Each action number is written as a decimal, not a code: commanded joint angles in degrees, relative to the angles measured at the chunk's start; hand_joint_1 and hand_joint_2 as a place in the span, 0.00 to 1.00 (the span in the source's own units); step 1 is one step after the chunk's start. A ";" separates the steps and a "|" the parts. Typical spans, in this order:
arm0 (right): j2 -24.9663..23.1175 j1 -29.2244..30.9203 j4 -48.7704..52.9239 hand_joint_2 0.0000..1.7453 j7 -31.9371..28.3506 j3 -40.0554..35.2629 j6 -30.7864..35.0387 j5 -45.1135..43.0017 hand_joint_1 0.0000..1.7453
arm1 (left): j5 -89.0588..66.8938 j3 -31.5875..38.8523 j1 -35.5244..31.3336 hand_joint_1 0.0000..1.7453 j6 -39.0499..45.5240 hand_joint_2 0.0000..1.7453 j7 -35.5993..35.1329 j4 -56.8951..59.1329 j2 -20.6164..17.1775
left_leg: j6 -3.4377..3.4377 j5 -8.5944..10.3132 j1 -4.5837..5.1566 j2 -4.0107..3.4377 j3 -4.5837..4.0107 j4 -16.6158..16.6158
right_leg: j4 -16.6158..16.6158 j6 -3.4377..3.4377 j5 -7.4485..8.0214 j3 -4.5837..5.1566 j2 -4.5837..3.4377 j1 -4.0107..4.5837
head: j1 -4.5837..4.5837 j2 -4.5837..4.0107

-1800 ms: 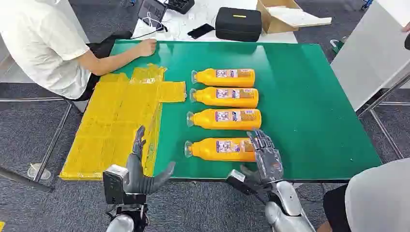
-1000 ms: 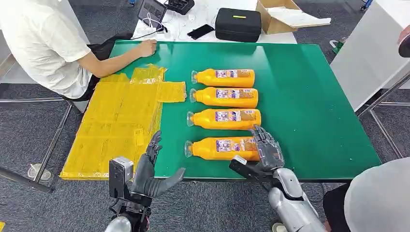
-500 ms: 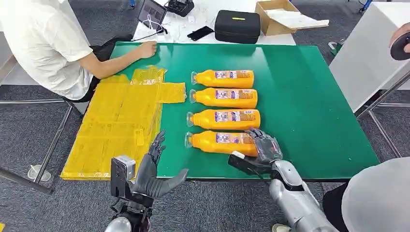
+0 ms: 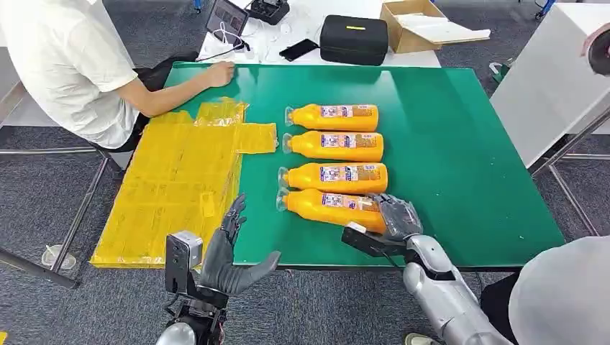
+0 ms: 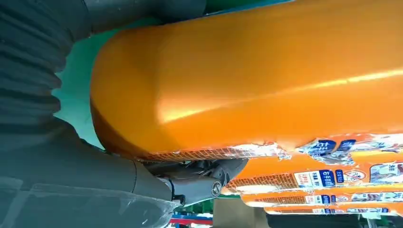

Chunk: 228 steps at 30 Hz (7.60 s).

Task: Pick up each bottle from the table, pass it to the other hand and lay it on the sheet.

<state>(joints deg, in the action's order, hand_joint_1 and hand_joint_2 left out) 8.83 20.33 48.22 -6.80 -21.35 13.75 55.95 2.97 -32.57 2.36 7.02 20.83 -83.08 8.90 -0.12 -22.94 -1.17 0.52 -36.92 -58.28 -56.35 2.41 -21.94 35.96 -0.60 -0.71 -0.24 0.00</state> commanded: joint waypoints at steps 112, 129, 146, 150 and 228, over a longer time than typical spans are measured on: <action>-15.66 -6.15 9.96 1.00 -23.95 -17.20 6.08 -35.17 1.00 | 28.96 -6.66 -12.72 0.03 3.83 1.00 2.62 4.57 1.96 | -0.05 -0.14 0.02 -0.03 -0.25 0.04 | -0.02 -0.04 -0.15 0.21 0.01 0.01 | 0.00 0.02; -16.65 -6.97 8.51 1.00 -26.96 -14.41 3.71 -41.45 0.00 | 31.13 -6.61 -11.33 1.00 -1.02 1.00 5.36 -1.14 0.06 | -0.05 -0.17 0.01 -0.06 -0.20 0.02 | -0.05 -0.07 -0.18 0.17 0.01 0.01 | 0.00 0.00; -19.99 -24.98 46.00 0.00 -33.20 30.22 26.25 -34.84 0.00 | -16.88 2.99 -10.85 1.00 28.72 1.00 10.12 1.57 -6.53 | -0.05 -0.17 0.09 0.13 -0.32 0.01 | -0.16 -0.09 -0.27 0.27 0.20 -0.06 | 0.00 0.00; -20.09 -25.73 46.02 0.00 -33.20 32.76 26.25 -34.53 0.00 | -23.24 6.90 -11.77 1.00 30.53 1.00 6.06 1.74 -5.93 | -0.11 -0.24 0.09 0.27 -0.17 -0.02 | -0.13 -0.10 -0.37 0.05 0.38 -0.04 | 0.00 0.00; -13.51 -16.06 23.15 1.00 -33.20 8.27 26.25 -44.70 0.00 | -50.33 7.36 -32.89 0.00 -2.21 1.00 1.23 56.93 -2.27 | -0.07 -0.07 0.07 -0.05 0.38 0.13 | 0.03 -0.12 -0.13 -0.43 0.09 -0.02 | 0.00 0.00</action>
<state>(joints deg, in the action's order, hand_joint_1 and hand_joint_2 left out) -5.66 3.77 72.96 -40.00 -12.74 39.74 10.95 -50.29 -26.62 -33.38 4.18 19.59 -24.96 5.11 -0.09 -22.91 -1.16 0.62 -36.84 -58.26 -56.41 2.40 -22.00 35.79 -0.49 -0.72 -0.24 0.00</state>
